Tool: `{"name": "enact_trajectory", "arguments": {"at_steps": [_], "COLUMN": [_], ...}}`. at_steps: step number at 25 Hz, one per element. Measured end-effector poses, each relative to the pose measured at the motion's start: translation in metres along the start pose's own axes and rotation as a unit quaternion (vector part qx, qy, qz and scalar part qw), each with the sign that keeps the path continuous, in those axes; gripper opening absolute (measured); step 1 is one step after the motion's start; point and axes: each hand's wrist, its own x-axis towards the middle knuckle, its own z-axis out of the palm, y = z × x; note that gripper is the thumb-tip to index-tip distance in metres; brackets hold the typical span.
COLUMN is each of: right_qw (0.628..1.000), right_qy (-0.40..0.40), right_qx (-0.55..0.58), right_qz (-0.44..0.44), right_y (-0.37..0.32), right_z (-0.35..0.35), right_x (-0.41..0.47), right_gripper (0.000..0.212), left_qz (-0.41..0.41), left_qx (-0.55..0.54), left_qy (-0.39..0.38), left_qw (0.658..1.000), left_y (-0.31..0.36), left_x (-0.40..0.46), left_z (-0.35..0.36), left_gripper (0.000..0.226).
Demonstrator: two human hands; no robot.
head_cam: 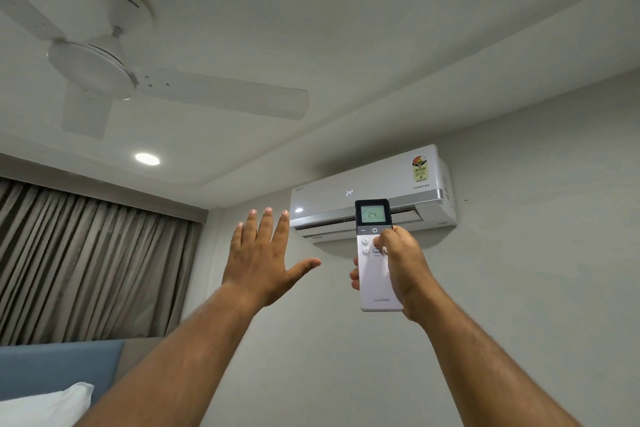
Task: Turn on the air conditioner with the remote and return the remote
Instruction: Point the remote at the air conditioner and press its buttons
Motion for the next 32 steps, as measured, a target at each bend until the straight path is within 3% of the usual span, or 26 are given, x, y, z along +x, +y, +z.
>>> {"name": "enact_trajectory", "arguments": {"at_steps": [32], "right_qw": [0.999], "right_qy": [0.01], "right_qx": [-0.03], "right_qz": [0.01], "right_y": [0.017], "right_z": [-0.009], "right_x": [-0.004], "right_gripper": [0.009], "left_qz": [0.016], "left_qx": [-0.028], "left_qy": [0.026], "left_qw": [0.999], "left_y": [0.004], "left_x": [-0.007], "left_z": [0.015], "left_gripper": [0.104]}}
